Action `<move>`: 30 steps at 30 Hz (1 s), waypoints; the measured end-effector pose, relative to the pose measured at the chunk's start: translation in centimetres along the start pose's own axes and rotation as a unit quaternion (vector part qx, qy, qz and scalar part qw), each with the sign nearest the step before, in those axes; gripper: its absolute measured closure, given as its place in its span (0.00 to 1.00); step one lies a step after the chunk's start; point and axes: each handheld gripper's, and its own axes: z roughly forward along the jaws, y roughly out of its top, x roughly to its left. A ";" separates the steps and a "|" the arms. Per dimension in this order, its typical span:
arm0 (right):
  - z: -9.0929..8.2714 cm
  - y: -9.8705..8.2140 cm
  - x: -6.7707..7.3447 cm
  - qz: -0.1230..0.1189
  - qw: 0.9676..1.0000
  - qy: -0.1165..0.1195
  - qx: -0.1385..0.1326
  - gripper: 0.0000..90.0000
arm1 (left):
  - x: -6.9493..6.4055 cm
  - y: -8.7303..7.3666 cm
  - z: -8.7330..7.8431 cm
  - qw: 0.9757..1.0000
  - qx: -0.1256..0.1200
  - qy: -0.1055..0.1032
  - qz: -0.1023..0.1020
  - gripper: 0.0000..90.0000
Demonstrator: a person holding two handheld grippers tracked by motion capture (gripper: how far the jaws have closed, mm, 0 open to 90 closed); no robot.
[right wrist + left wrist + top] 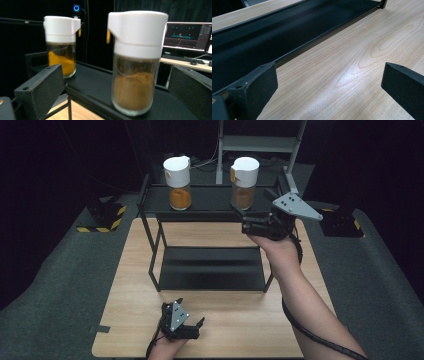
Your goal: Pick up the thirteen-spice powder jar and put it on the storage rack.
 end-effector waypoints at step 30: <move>-8.6 -9.7 1.6 -0.026 0.996 0.042 0.071 0.00 | -0.4 0.1 0.1 1.000 0.003 0.005 0.012 0.01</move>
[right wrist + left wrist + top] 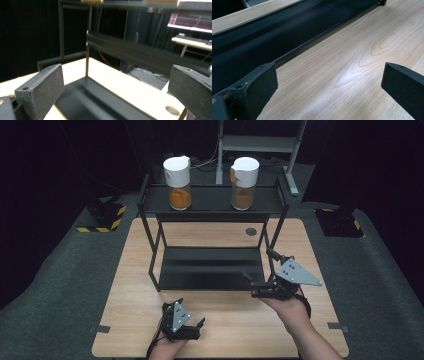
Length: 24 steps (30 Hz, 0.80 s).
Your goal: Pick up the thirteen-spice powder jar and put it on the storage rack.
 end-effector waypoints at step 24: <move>-2.0 -10.5 2.6 0.001 0.991 0.004 0.134 0.00 | -0.1 0.2 0.1 1.000 0.005 -0.001 0.007 0.01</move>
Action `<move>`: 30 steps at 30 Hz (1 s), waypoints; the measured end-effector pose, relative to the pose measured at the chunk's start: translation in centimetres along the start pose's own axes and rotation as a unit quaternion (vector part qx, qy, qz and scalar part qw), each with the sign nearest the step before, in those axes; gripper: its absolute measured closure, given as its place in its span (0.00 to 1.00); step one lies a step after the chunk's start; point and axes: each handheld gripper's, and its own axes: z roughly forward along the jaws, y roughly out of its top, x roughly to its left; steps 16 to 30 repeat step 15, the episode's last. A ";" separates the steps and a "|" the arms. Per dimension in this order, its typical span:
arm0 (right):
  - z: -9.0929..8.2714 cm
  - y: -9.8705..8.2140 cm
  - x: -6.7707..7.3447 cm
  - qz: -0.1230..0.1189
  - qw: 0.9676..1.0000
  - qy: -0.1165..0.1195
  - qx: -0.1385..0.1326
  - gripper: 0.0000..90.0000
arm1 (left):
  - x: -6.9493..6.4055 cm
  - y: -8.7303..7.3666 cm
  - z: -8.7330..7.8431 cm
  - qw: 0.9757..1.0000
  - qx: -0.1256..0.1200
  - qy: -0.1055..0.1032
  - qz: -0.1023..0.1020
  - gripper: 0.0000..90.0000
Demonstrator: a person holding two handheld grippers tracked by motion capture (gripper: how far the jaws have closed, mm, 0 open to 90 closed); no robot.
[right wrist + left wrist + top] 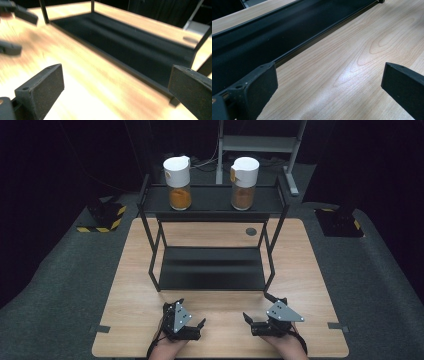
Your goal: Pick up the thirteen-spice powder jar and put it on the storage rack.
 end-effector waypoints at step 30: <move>-0.6 -0.7 0.6 -0.023 0.999 -0.027 0.037 0.00 | 0.1 0.0 0.0 1.000 0.001 -0.001 -0.001 0.01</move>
